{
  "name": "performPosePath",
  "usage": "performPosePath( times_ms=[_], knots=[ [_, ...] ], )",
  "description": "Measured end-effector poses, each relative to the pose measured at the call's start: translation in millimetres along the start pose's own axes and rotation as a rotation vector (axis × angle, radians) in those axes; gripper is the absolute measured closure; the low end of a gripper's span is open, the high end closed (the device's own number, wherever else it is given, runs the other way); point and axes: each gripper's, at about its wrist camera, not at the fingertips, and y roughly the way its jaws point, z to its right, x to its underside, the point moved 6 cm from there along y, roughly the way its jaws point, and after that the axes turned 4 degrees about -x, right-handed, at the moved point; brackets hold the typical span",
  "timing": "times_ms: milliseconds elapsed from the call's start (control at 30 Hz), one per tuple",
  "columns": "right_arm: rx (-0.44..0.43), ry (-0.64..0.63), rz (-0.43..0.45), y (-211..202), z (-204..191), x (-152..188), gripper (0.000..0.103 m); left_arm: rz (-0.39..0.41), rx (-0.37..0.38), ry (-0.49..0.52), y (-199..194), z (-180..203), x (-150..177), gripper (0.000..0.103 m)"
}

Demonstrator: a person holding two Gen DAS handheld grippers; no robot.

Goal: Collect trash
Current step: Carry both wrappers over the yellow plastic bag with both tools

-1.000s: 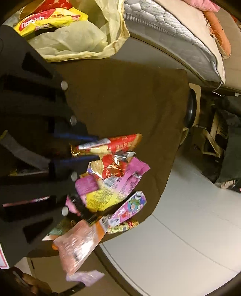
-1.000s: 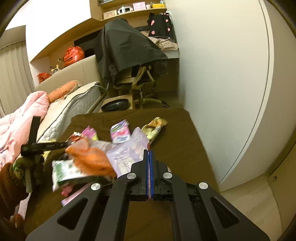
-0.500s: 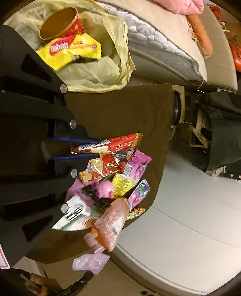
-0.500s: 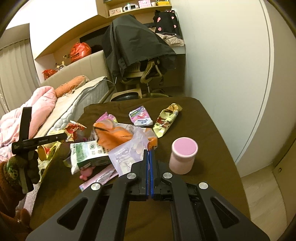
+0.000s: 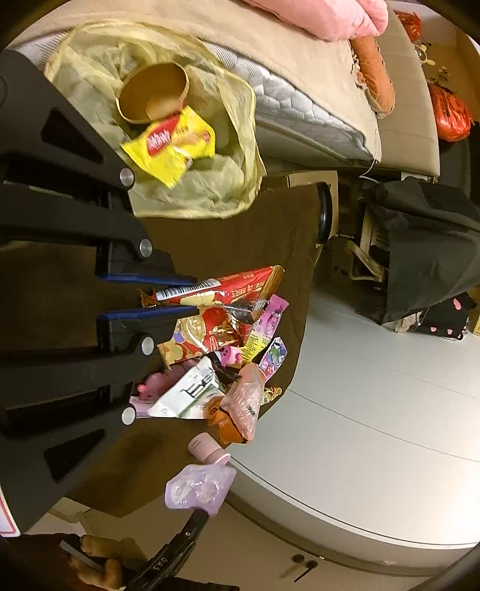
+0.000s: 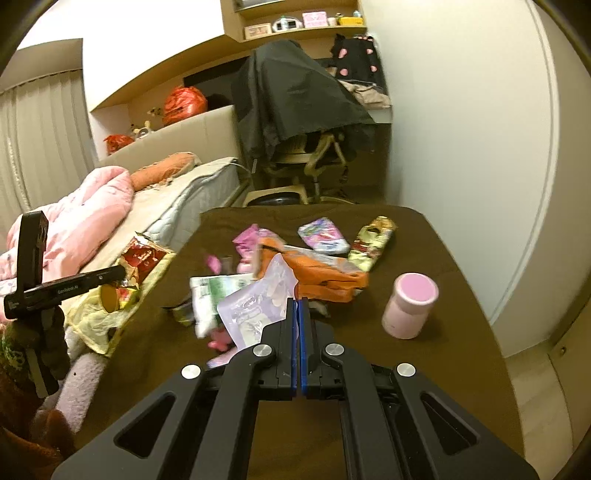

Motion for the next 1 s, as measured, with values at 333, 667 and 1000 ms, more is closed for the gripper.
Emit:
performPosePath(
  times_ms=[333, 667, 1000],
  knots=[
    [-0.103, -0.071, -0.004, 34, -75, -17, 0.101, 0.025, -0.088, -0.076, -43, -71, 15, 0.093],
    [-0.249, -0.150, -0.076, 105, -165, -32, 0.101, -0.002, -0.174, -0.236, -64, -179, 30, 0.093],
    [-0.308, -0.252, -0.244, 218, -238, -14, 0.101, -0.137, -0.128, -0.243, -8, -203, 46, 0.093]
  ],
)
